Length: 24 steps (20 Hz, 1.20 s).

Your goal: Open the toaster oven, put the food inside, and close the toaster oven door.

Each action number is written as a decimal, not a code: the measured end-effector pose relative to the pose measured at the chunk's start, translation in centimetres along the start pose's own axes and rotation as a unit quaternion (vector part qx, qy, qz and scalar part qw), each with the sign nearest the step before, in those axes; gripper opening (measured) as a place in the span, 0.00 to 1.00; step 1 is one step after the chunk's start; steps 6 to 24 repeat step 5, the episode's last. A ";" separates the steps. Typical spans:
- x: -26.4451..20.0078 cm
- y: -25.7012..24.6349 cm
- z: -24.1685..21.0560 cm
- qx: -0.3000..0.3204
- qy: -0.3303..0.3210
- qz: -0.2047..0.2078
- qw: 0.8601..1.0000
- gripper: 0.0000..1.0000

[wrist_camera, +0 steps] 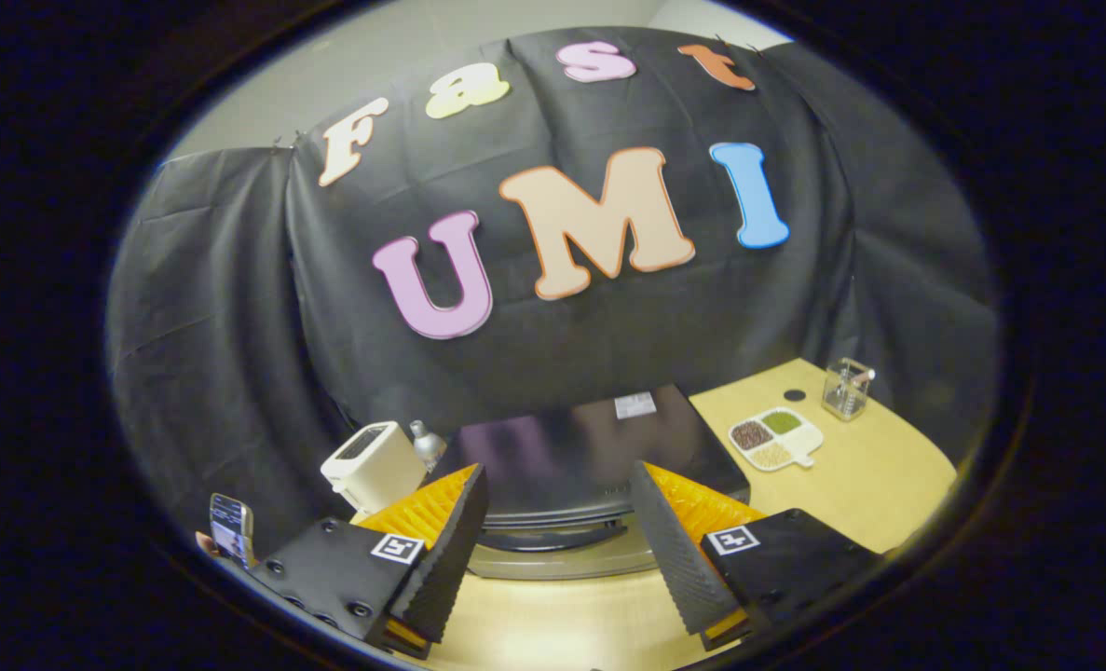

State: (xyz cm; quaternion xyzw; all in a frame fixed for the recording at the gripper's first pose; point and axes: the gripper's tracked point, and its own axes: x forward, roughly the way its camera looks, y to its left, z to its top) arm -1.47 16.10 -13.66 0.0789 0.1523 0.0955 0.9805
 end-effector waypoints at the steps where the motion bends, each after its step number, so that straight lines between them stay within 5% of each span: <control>1: -0.7 0.3 0.9 -0.005 -0.009 0.004 1.000 0.95; 24: -3.4 0.6 3.5 -0.014 -0.037 0.004 0.999 0.95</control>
